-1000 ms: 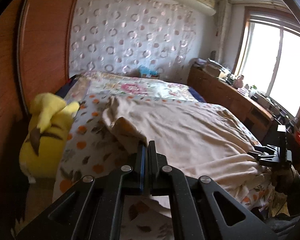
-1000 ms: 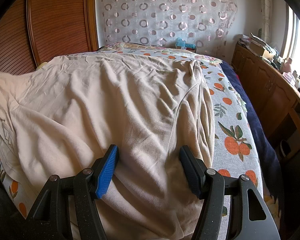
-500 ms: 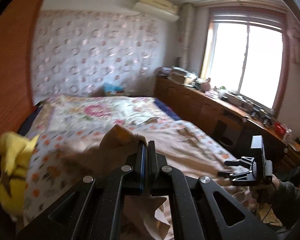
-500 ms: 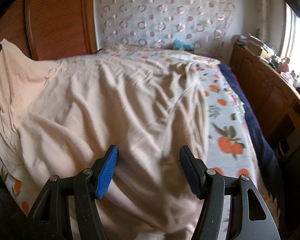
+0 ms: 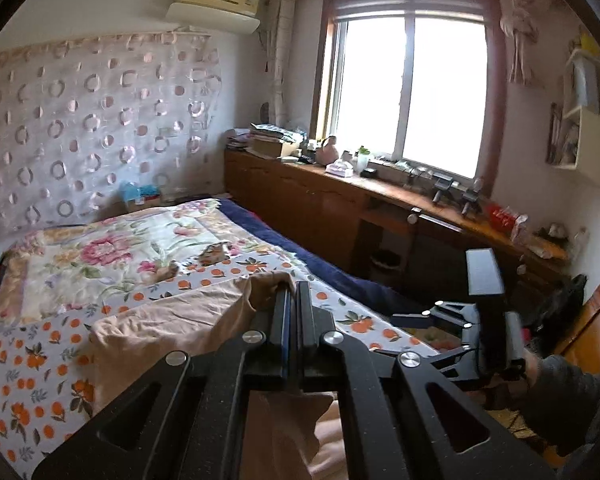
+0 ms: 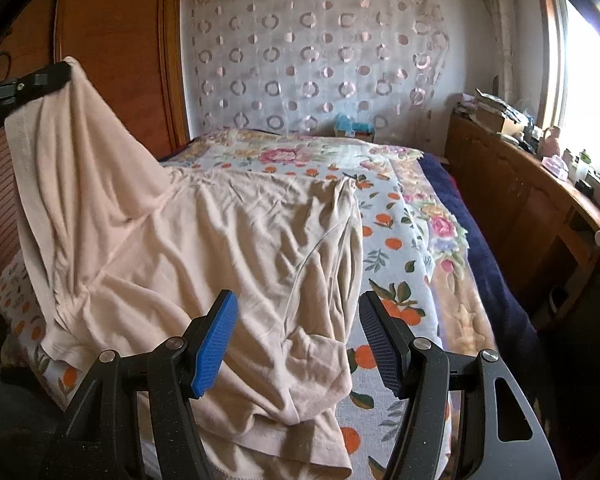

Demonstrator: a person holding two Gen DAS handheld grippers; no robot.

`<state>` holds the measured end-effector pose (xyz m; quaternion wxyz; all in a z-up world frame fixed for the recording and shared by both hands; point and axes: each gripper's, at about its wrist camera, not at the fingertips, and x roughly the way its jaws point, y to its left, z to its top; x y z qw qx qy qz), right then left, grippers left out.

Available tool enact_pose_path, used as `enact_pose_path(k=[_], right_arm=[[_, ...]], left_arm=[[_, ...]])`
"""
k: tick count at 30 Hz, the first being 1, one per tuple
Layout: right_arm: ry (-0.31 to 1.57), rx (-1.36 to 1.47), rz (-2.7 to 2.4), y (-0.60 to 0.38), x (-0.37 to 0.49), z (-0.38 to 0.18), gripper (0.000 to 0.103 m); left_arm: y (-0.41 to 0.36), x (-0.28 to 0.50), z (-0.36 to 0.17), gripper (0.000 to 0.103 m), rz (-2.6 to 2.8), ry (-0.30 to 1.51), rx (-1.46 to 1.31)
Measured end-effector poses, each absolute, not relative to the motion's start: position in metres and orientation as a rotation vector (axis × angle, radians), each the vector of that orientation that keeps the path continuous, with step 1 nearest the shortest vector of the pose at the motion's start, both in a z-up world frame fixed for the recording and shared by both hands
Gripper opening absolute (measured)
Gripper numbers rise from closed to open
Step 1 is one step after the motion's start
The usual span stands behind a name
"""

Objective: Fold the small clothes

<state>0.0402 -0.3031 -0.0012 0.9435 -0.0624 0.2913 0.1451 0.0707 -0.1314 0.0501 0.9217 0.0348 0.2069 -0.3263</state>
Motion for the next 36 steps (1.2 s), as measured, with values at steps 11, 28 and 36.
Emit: enact_pose_path(k=[11, 28, 36], right_arm=[[0.602, -0.109, 0.328, -0.307, 0.044, -0.018, 0.065], [0.704, -0.196, 0.498, -0.259, 0.067, -0.045, 0.050], [0.748, -0.260, 0.465, -0.246, 0.089, -0.058, 0.032]], left_arm=[[-0.121, 0.076, 0.016, 0.061, -0.614, 0.521, 0.089], [-0.037, 0.070, -0.055, 0.075, -0.392, 0.624, 0.014], [-0.030, 0.069, -0.065, 0.075, -0.381, 0.633, 0.011]])
